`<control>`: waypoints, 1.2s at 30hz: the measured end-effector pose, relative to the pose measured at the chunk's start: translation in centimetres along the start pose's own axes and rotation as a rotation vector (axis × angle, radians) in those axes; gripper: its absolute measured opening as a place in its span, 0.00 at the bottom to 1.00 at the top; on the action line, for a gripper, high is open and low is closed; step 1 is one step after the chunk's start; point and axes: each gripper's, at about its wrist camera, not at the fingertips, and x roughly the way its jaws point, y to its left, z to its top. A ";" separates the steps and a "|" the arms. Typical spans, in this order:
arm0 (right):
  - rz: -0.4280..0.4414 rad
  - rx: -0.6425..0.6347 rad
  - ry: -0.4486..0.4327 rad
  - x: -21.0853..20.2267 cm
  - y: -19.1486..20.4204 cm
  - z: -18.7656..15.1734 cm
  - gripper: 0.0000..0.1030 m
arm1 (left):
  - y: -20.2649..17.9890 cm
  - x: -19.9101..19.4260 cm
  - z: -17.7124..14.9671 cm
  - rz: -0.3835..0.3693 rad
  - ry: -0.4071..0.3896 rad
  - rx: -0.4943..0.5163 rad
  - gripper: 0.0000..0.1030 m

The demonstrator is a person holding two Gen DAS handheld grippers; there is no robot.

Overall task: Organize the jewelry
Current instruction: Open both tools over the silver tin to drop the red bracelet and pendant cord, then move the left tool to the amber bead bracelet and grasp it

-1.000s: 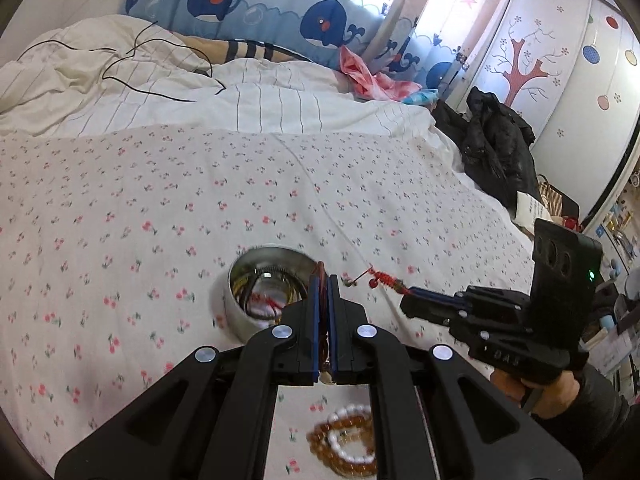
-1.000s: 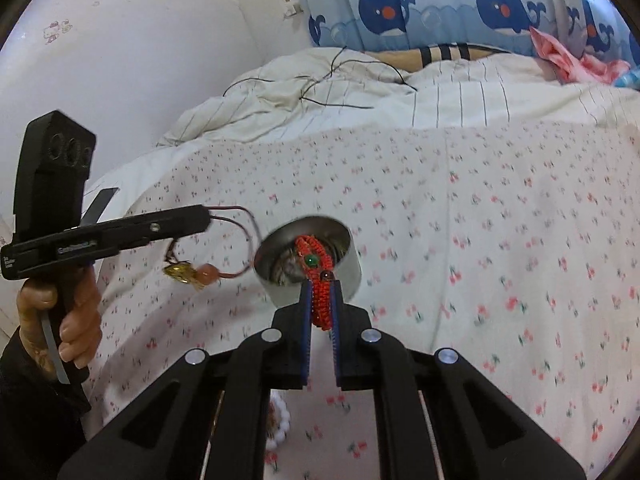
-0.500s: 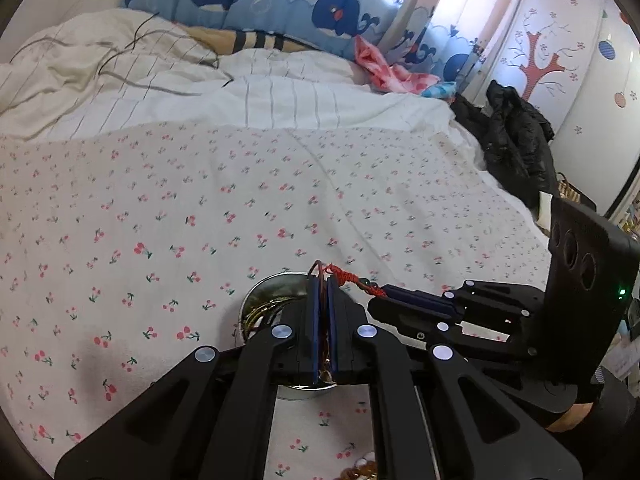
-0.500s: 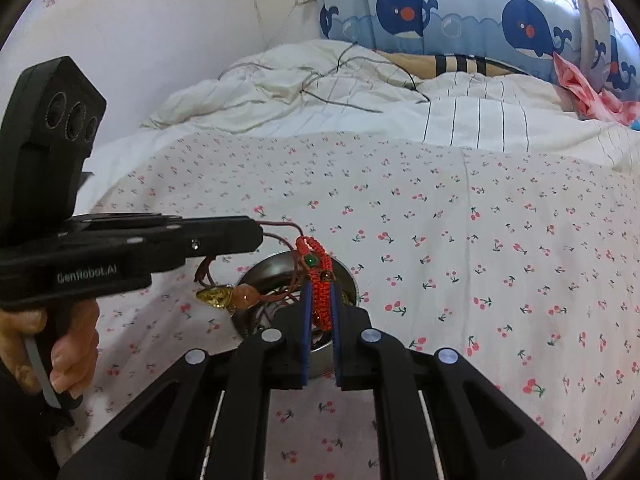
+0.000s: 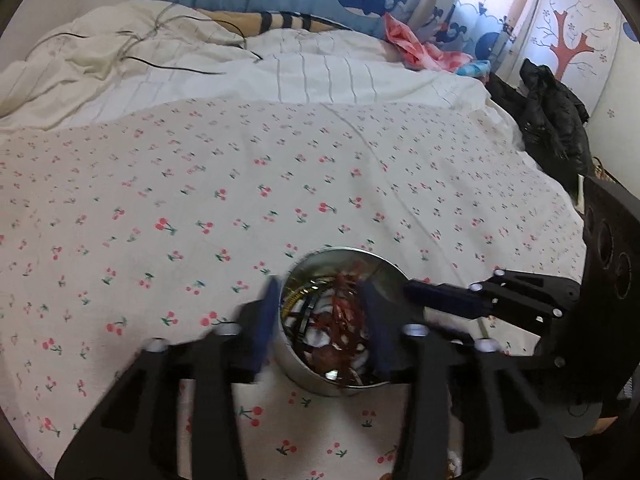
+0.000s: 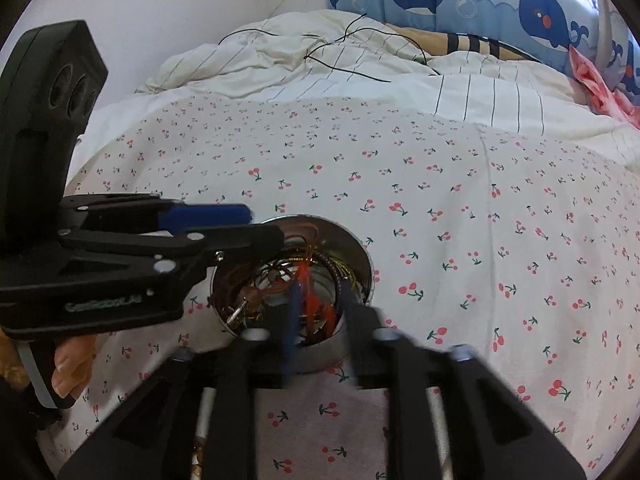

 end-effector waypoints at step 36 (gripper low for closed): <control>0.055 -0.084 0.208 -6.2 2.0 -9.6 0.47 | -3.4 -3.7 -12.1 0.076 0.223 0.234 0.62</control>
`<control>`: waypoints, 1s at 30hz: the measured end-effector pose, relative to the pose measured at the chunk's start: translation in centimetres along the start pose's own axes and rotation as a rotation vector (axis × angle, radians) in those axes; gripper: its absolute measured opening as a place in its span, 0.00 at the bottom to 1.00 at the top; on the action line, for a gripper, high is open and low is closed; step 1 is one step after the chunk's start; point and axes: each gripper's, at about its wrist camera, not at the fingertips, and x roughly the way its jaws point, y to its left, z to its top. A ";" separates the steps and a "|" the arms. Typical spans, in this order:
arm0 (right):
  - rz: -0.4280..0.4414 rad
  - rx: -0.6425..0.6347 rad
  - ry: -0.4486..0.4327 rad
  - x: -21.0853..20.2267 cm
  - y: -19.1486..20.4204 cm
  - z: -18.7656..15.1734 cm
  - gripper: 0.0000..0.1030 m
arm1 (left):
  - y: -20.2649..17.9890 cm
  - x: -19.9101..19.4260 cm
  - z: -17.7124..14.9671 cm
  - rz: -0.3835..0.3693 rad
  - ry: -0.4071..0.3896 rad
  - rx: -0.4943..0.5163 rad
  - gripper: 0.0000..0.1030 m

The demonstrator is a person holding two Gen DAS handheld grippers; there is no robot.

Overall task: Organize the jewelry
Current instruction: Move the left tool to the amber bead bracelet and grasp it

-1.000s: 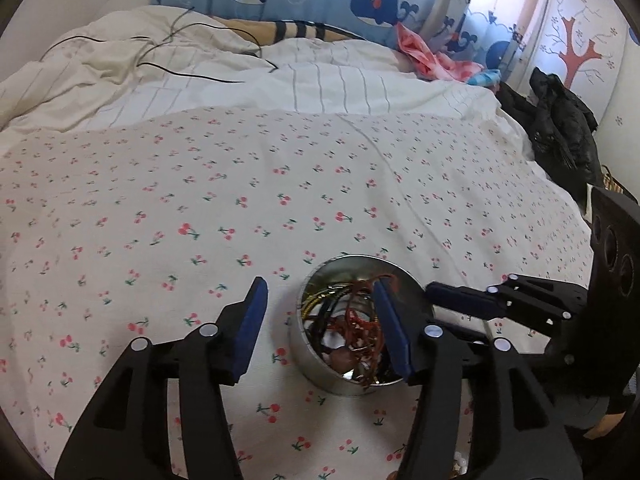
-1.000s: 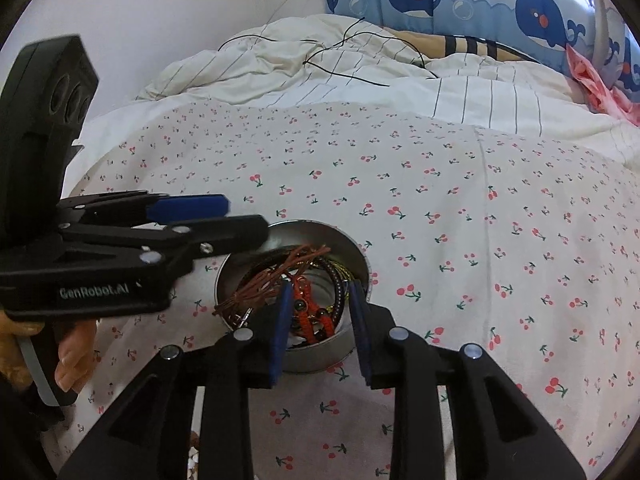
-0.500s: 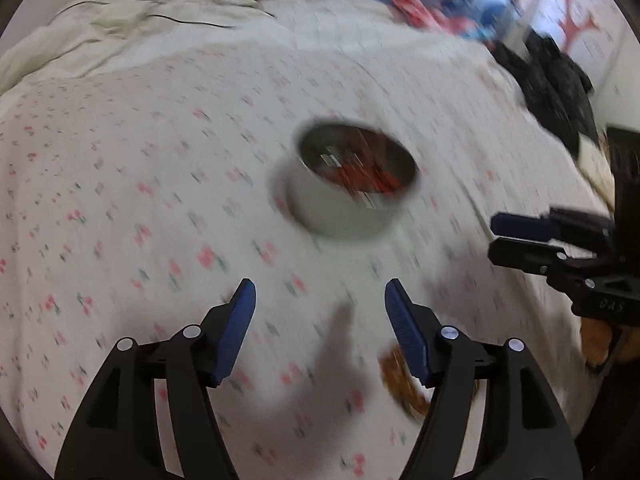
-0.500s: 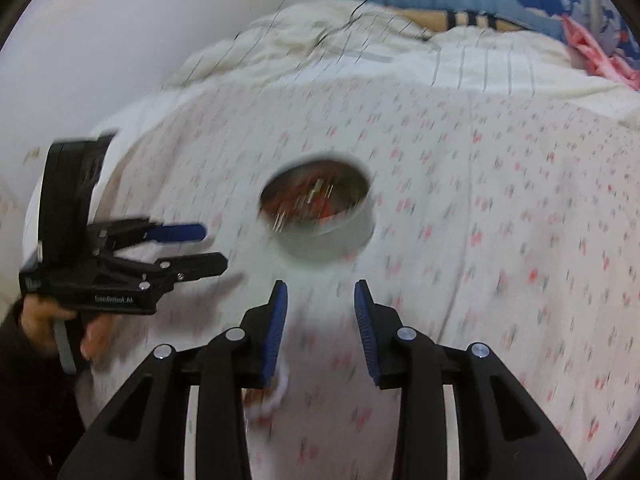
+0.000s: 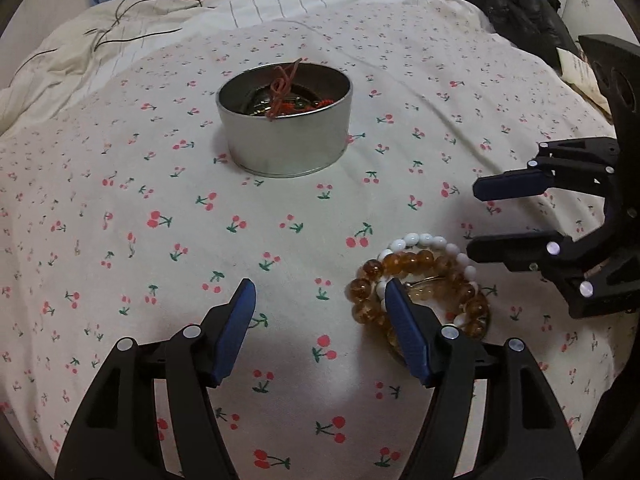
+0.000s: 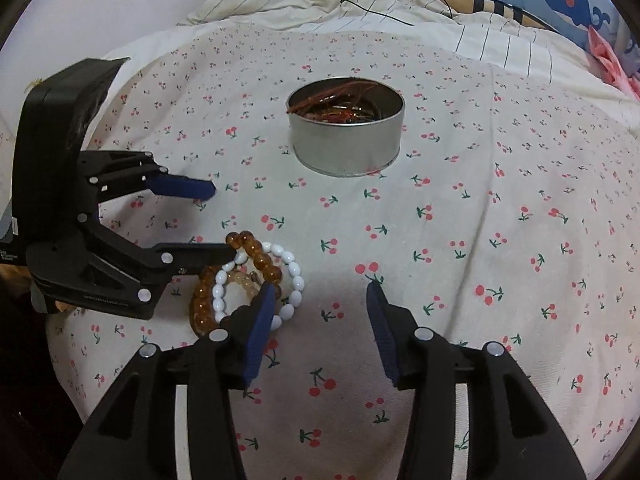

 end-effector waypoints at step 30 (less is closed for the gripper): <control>-0.024 -0.076 -0.023 2.4 2.1 0.9 0.39 | 3.7 1.3 0.0 0.177 0.025 -0.149 0.71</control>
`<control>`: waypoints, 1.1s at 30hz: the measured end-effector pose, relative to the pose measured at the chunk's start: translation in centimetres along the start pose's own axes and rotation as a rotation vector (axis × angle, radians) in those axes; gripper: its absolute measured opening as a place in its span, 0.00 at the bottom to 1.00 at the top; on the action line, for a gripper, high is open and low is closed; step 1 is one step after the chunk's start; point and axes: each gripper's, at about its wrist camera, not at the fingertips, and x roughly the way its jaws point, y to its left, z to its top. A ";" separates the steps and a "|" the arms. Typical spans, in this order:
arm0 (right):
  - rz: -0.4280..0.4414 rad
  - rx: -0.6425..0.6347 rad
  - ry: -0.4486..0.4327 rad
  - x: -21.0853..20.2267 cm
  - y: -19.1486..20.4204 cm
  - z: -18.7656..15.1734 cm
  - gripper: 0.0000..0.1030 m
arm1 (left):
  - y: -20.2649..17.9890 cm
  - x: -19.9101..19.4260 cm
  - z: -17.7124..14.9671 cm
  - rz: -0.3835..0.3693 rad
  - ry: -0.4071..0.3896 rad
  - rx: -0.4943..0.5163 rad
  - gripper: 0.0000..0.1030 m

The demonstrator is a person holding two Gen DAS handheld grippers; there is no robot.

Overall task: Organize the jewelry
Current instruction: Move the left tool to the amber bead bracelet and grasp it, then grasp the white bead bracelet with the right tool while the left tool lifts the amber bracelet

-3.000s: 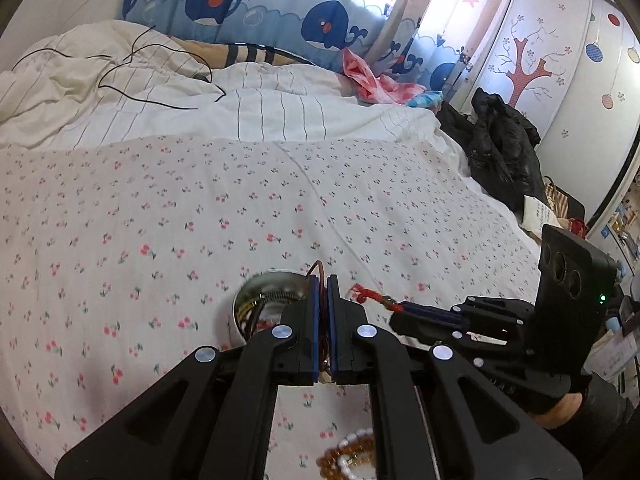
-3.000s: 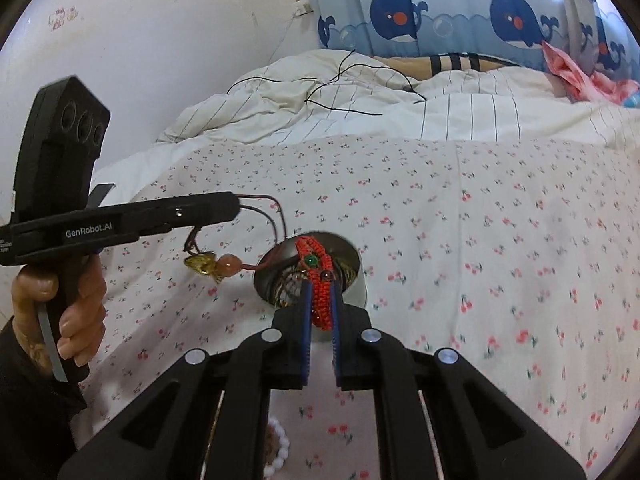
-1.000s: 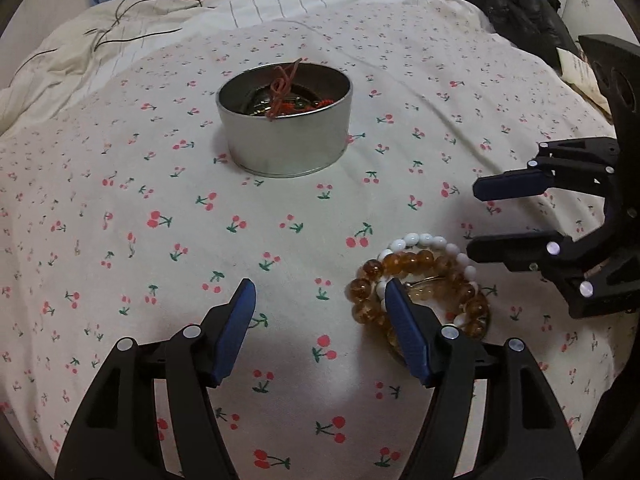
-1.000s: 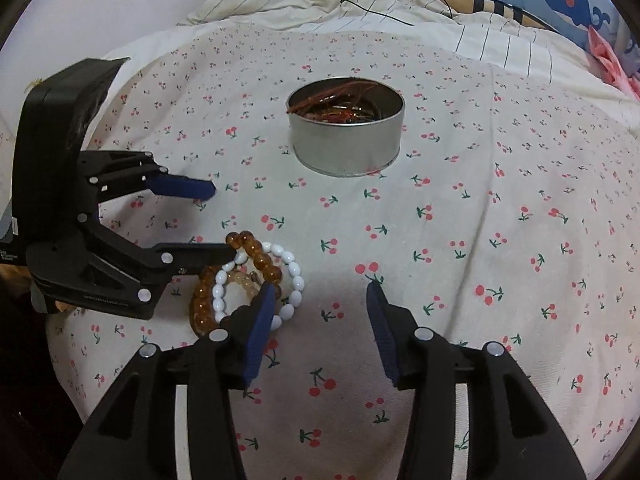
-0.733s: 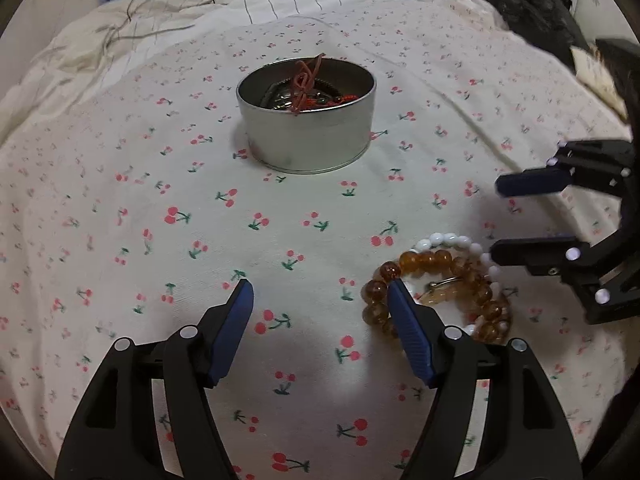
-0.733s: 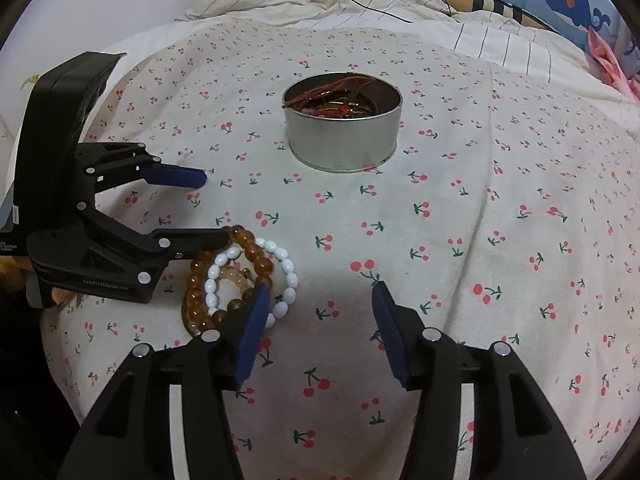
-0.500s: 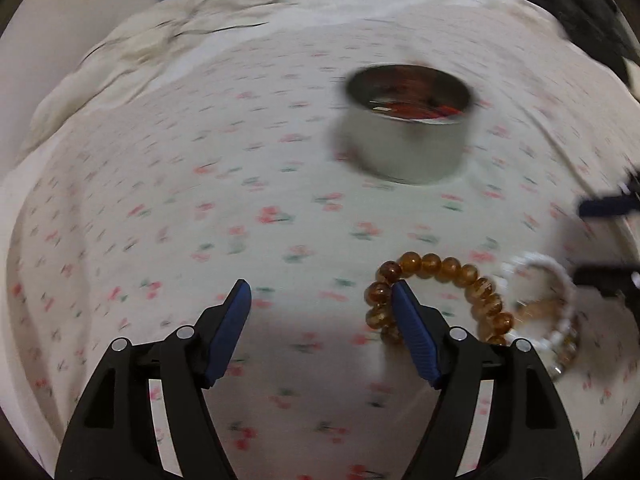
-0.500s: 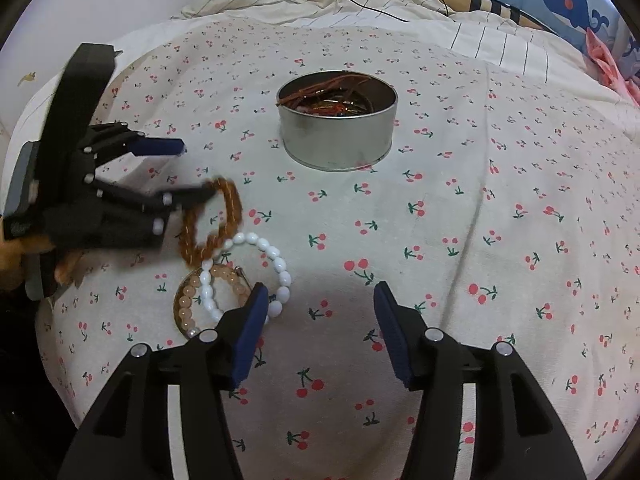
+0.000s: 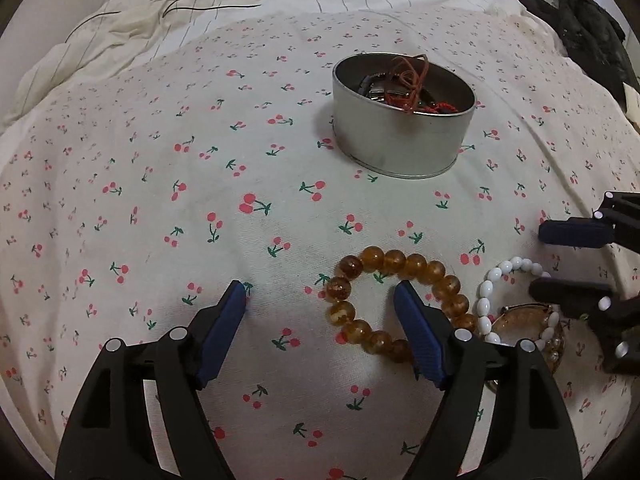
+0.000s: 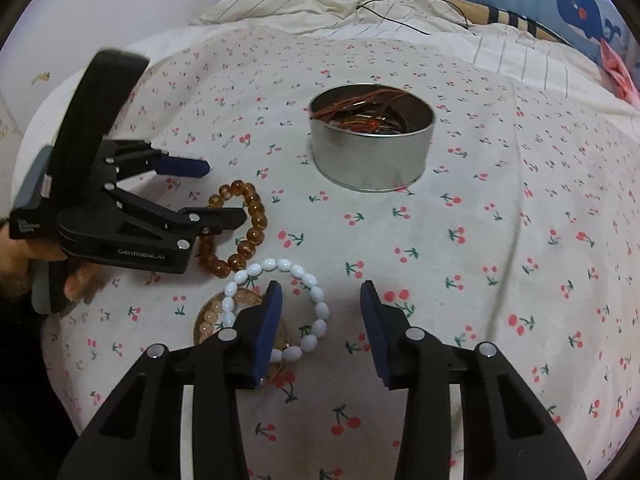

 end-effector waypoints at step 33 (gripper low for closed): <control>-0.104 0.044 -0.046 -1.0 -1.8 0.0 0.08 | 0.3 -0.7 1.1 -0.173 -0.029 -0.032 0.10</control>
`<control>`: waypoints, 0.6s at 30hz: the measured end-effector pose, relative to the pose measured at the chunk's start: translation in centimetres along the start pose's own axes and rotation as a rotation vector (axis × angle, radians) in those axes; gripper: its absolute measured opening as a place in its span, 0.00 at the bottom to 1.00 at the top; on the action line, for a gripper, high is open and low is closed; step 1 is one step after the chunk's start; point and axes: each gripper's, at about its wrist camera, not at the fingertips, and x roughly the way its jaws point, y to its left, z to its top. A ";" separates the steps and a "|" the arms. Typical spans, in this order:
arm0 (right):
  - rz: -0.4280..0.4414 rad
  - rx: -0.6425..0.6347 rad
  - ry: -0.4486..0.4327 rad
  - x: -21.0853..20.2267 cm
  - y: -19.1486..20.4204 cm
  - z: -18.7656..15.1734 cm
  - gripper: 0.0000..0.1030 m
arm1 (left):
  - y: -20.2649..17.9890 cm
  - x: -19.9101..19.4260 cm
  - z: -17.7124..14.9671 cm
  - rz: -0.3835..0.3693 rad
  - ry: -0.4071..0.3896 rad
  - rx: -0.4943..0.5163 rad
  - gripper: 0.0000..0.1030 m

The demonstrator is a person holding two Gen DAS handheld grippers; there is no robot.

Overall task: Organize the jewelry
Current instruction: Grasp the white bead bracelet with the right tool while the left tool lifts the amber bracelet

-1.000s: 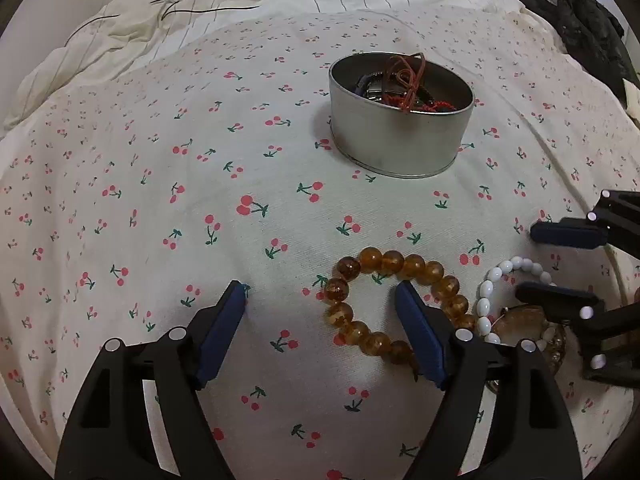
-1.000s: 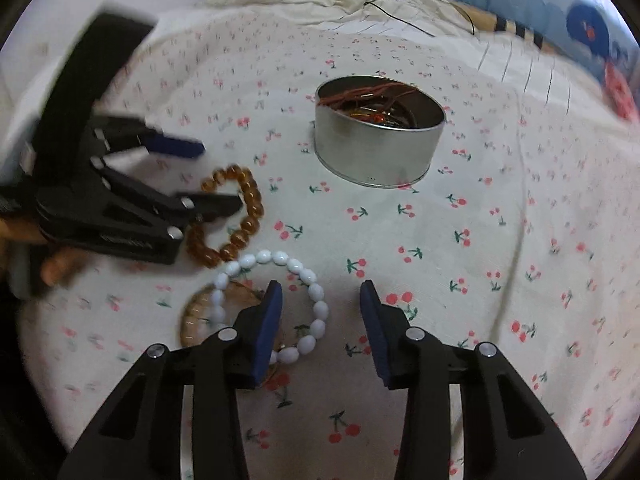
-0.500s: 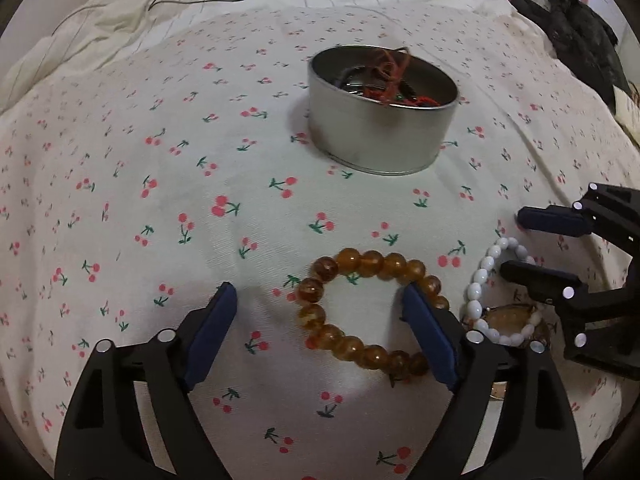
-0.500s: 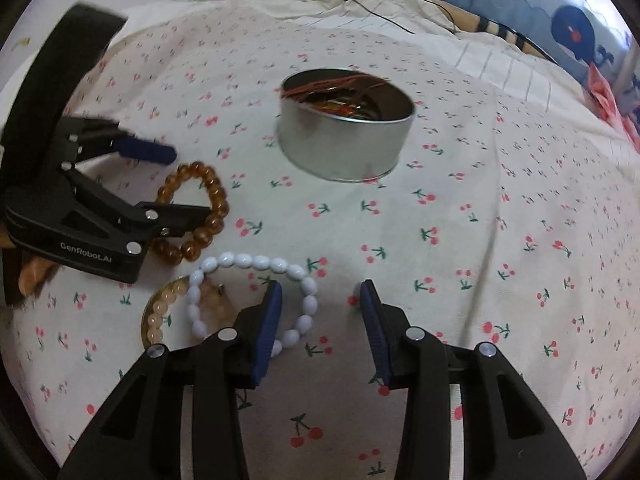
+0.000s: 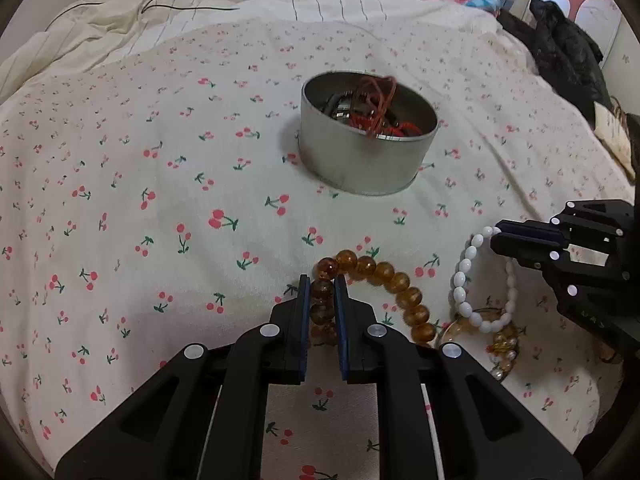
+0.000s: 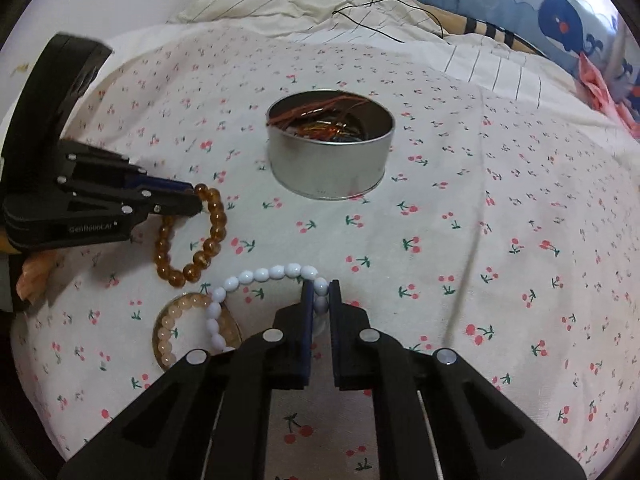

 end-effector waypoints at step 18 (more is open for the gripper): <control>0.170 0.218 -0.111 -2.9 -3.7 1.1 0.08 | 0.6 -2.0 0.5 -0.050 -0.079 -0.039 0.10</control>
